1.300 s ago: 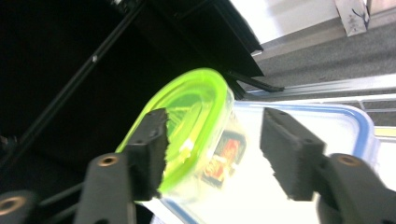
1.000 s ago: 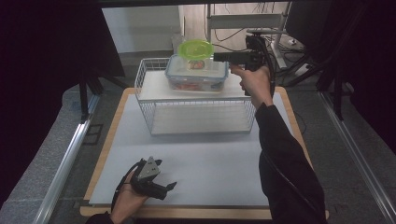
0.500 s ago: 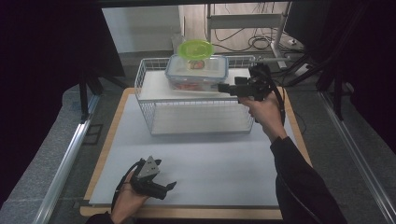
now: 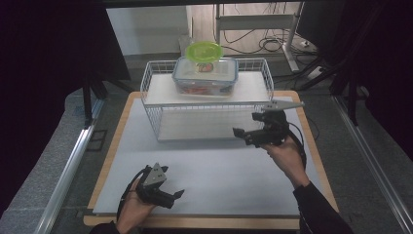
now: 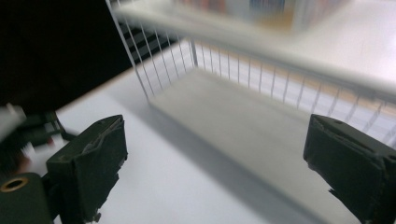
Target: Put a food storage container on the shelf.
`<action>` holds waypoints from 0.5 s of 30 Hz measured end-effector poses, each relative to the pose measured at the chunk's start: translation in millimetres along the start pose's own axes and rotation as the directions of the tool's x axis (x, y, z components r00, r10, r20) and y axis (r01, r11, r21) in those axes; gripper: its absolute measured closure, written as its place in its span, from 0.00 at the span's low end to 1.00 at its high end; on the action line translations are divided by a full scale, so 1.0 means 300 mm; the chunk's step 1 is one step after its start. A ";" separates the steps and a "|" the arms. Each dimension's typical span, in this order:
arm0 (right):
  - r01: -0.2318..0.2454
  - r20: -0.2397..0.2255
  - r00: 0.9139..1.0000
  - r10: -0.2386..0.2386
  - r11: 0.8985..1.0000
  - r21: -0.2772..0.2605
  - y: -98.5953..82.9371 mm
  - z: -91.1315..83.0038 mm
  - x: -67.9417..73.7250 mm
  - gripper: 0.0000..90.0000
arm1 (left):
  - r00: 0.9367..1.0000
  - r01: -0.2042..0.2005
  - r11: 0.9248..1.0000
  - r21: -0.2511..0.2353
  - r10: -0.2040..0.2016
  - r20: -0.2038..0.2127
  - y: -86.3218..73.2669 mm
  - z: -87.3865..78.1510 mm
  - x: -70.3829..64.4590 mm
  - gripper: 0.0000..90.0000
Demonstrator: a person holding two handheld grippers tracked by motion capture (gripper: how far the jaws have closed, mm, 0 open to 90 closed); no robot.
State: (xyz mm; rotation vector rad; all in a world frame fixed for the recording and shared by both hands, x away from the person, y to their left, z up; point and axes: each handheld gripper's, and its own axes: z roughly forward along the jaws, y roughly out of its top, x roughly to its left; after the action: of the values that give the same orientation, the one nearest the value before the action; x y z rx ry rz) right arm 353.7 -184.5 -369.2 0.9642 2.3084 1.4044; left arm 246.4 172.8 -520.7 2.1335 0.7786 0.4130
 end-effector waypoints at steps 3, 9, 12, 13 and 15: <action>0.011 0.013 1.000 -0.011 1.000 0.028 -0.087 -0.002 0.004 0.04 | 1.000 -0.002 1.000 0.000 0.002 -0.003 -0.001 0.001 0.000 0.02; 0.016 0.028 0.999 -0.017 0.999 0.050 -0.287 0.007 0.008 0.04 | 1.000 -0.014 1.000 -0.001 0.014 -0.006 -0.004 0.004 -0.004 0.02; 0.027 0.028 0.999 -0.029 0.998 0.060 -0.382 0.018 0.022 0.04 | 1.000 -0.019 1.000 0.002 0.019 -0.007 -0.005 0.006 -0.004 0.02; 0.037 0.030 0.999 -0.039 0.996 0.078 -0.411 0.024 0.027 0.04 | 1.000 -0.020 1.000 0.003 0.020 -0.008 -0.005 0.007 -0.004 0.02; 0.055 0.046 0.997 -0.062 0.988 0.141 -0.452 0.042 0.034 0.04 | 1.000 -0.019 1.000 0.002 0.019 -0.008 -0.004 0.007 -0.004 0.02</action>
State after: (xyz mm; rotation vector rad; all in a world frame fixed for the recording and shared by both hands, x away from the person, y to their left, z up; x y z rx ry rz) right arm 298.7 -210.9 -491.4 0.9506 2.4032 1.1950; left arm 246.2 171.5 -522.9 2.1436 0.7638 0.4310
